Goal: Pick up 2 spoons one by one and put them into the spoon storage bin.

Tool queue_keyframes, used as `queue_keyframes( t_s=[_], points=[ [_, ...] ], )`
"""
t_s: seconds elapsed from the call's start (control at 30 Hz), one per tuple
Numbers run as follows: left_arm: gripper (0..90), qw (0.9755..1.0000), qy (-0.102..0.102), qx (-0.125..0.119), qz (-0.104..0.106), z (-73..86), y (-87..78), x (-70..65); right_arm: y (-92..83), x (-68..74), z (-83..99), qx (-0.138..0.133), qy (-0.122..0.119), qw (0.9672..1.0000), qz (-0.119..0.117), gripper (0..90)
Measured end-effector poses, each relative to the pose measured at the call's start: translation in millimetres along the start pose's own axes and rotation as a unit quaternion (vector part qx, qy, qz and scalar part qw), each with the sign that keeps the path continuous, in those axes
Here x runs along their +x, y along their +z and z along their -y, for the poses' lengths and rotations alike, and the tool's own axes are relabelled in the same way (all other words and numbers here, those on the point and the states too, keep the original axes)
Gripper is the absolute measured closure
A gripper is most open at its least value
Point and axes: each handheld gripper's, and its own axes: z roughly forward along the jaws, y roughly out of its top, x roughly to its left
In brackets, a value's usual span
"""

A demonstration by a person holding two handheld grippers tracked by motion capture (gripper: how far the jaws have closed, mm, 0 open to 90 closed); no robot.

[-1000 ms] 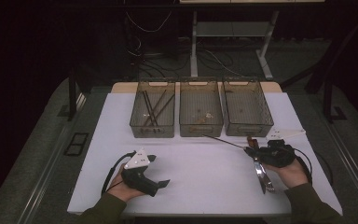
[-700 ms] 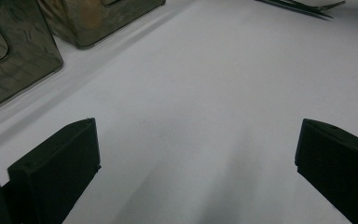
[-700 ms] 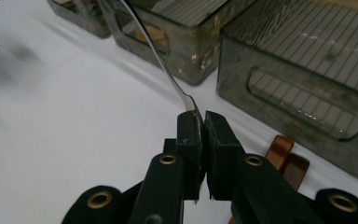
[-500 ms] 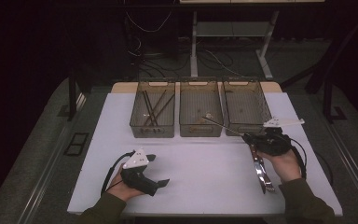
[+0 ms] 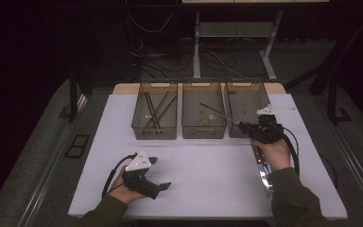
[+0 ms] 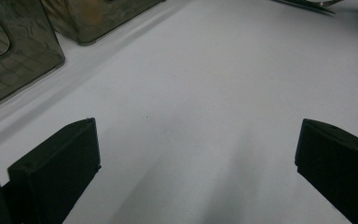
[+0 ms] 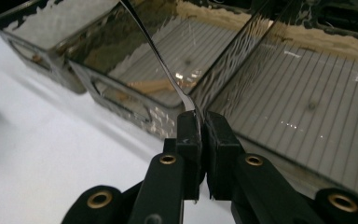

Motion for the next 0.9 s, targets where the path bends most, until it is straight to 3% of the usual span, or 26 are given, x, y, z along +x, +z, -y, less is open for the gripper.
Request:
queue_keyframes(
  t_s=[0.27,0.57,0.9],
  points=[
    [0.0,1.0000,0.000,0.000,-0.001,-0.2,0.3,0.0,16.6,2.6,-21.2,0.004,0.015,0.9998,0.015,85.0],
    [0.0,1.0000,0.003,-0.001,0.001,-0.7,0.7,-1.1,49.3,11.0,-41.0,0.026,0.019,0.9988,0.038,84.9],
    [0.0,1.0000,0.006,-0.002,0.002,-1.0,0.9,-1.9,88.0,26.6,-49.8,0.064,0.006,0.9957,0.067,84.9]
  ],
)
